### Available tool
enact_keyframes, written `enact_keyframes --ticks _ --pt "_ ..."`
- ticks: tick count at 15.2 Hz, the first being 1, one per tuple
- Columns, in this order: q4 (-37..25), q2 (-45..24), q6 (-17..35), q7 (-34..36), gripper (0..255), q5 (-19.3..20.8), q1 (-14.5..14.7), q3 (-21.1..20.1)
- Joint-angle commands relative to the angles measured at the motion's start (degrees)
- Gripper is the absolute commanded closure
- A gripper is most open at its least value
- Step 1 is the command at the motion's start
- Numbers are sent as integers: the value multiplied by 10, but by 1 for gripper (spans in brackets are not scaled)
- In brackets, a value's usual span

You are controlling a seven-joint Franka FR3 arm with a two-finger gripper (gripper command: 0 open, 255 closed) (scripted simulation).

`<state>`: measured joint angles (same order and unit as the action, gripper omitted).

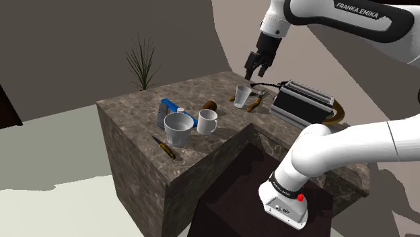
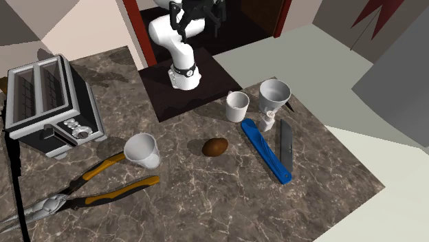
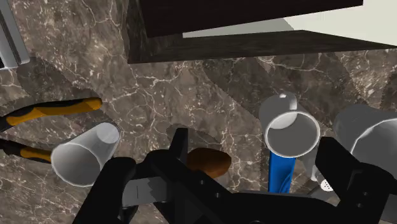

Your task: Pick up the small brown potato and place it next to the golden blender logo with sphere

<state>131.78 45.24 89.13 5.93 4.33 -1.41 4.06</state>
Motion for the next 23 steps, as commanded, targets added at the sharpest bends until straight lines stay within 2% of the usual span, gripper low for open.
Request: enact_keyframes --ticks 1,7,13,18,23 --pt "0 0 0 0 0 0 0 0" --pt "59 -55 122 200 0 -14 -45 -80" --pt "68 -158 231 406 0 -2 -98 -153" --pt "42 -267 299 586 0 39 -149 -204" --pt "-8 -384 337 773 0 107 -192 -232"
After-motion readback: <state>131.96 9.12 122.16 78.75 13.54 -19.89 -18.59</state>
